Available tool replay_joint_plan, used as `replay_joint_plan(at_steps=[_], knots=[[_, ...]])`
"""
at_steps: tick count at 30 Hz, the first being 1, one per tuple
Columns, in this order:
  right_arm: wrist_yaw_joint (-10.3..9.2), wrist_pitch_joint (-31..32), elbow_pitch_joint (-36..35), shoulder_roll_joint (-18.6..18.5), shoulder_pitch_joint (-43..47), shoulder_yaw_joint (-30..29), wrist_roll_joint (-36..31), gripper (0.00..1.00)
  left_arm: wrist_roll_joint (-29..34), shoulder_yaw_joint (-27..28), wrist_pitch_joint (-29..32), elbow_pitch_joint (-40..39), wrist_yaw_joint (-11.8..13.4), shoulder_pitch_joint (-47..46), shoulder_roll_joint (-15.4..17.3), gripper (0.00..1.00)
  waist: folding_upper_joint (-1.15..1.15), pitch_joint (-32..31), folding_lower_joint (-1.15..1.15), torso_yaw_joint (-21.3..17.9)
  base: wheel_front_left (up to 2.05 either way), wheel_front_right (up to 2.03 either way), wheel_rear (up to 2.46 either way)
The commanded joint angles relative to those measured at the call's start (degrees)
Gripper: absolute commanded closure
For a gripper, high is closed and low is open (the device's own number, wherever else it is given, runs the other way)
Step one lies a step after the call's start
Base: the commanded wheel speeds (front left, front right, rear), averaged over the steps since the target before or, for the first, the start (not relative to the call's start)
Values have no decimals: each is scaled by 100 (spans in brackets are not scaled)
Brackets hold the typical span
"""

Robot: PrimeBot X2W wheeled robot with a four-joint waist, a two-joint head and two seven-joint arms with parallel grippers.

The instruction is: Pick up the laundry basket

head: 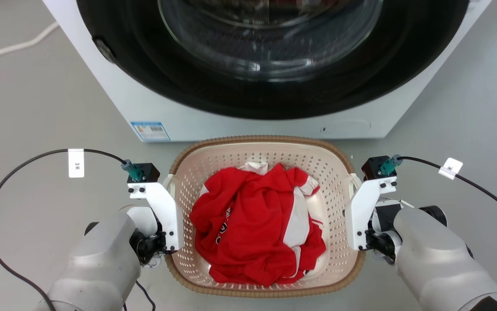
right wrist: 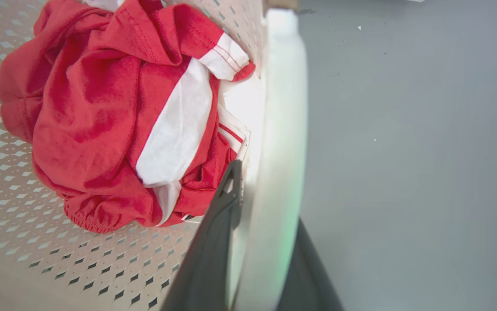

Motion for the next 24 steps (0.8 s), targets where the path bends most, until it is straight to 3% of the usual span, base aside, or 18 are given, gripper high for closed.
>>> replay_joint_plan(at_steps=[1, 24], knots=[[78, 122, -92, 55, 94, 67, 79, 100, -80, -46, 77, -123, -32, 57, -95, 100, 0, -404, 1, 23, 0, 0, 0], [77, 1850, 115, -14, 293, 264, 938, 100, -872, -372, 1276, -72, -52, 316, -101, 100, 0, -1664, 1, 68, 0, 0, 0]])
